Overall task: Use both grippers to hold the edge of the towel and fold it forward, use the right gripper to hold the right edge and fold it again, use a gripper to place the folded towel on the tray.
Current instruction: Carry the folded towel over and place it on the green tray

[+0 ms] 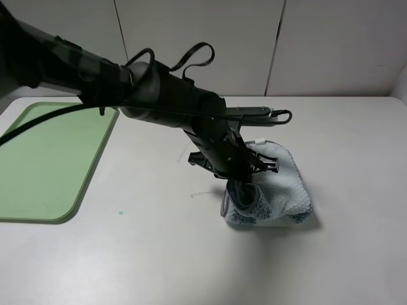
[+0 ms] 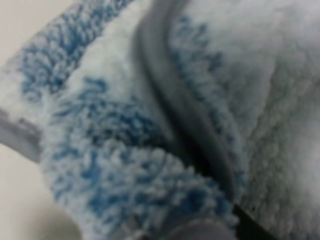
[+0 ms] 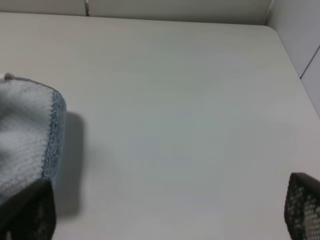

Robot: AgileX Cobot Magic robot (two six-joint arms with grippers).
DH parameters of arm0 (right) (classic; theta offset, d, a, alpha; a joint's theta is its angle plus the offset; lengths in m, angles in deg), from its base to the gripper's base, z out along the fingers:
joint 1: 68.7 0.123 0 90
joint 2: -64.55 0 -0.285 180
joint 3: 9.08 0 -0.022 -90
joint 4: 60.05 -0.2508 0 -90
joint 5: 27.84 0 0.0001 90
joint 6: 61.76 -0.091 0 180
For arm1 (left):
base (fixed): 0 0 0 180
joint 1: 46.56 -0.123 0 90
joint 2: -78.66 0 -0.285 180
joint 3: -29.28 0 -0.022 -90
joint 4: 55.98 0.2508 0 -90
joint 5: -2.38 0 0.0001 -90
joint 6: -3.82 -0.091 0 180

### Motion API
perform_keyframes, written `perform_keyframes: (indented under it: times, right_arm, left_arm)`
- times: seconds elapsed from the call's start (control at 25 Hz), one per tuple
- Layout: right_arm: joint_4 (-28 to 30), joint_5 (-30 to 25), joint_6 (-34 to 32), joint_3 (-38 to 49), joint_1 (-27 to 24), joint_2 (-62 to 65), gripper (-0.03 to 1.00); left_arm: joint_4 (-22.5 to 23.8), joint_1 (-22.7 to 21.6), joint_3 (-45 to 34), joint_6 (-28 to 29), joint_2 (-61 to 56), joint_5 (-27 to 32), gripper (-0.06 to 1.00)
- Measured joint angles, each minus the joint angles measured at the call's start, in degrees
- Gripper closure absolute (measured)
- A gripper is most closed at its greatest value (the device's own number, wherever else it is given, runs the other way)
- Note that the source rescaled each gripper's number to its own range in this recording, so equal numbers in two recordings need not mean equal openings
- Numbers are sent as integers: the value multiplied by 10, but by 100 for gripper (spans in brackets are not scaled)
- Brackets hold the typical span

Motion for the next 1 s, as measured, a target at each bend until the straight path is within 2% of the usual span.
perform_keyframes:
  times: [0.28, 0.48, 1.0]
  right_arm:
    - [0, 0, 0, 0, 0, 0, -3]
    - [0, 0, 0, 0, 0, 0, -3]
    - [0, 0, 0, 0, 0, 0, -3]
  left_arm:
    - [38, -30, 0, -6, -57, 62, 77]
    - [47, -72, -3, -47, -85, 111, 77]
    - [49, -226, -130, -116, -208, 120, 77]
